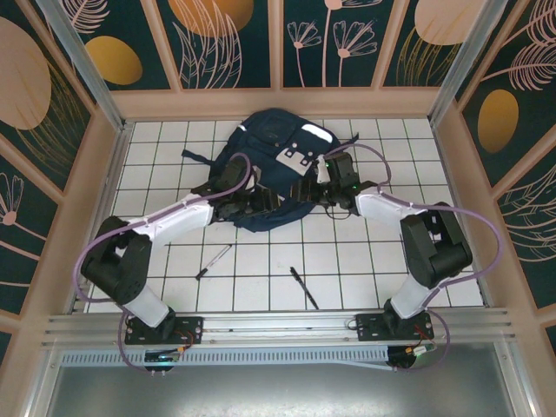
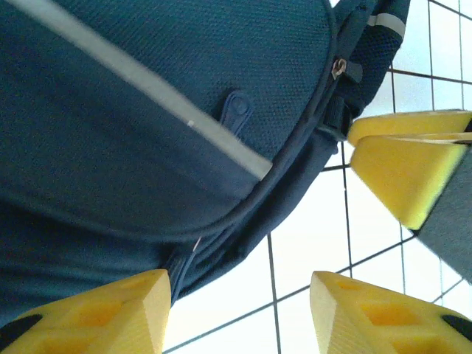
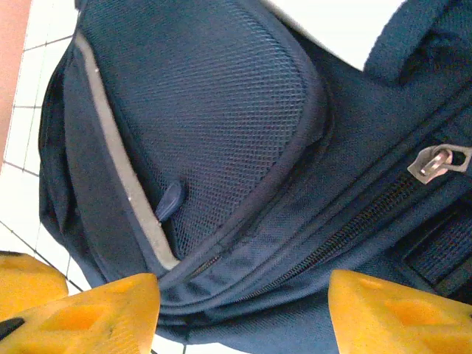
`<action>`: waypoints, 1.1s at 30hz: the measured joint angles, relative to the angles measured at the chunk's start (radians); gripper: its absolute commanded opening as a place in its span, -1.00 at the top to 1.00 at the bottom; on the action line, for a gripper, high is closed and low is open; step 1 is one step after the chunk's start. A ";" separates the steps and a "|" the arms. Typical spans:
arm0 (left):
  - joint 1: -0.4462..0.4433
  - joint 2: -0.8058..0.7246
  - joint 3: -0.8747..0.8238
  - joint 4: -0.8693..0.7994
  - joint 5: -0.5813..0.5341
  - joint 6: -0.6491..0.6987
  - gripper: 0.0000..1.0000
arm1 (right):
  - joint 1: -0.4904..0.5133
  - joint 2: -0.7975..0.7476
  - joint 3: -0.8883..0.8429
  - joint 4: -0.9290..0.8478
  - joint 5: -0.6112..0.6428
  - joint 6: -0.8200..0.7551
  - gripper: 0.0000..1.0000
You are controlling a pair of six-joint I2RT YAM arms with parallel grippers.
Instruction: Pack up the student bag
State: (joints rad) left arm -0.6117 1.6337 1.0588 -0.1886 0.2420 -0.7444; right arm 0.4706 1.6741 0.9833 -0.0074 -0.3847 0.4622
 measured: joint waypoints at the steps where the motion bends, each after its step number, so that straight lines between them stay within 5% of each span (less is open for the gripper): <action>1: -0.005 0.016 0.010 0.000 -0.014 0.015 0.00 | 0.013 0.015 0.011 0.000 0.009 0.046 -0.21; 11: -0.032 0.094 0.027 -0.036 -0.121 0.136 -0.02 | 0.079 0.151 0.126 0.001 0.082 0.284 0.02; 20: -0.058 0.168 0.070 -0.058 -0.146 0.209 0.13 | 0.086 0.175 0.135 -0.013 0.136 0.367 0.91; 27: -0.061 0.169 0.055 -0.045 -0.127 0.279 0.99 | 0.085 0.175 0.134 -0.015 0.136 0.382 1.00; 33: -0.064 0.129 0.018 -0.014 -0.124 0.375 1.00 | 0.069 0.160 0.125 -0.015 0.103 0.358 1.00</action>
State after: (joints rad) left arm -0.6754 1.7630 1.0767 -0.2028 0.1181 -0.3691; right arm 0.5400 1.8339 1.1080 -0.0223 -0.2813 0.8204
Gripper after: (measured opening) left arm 0.018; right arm 0.061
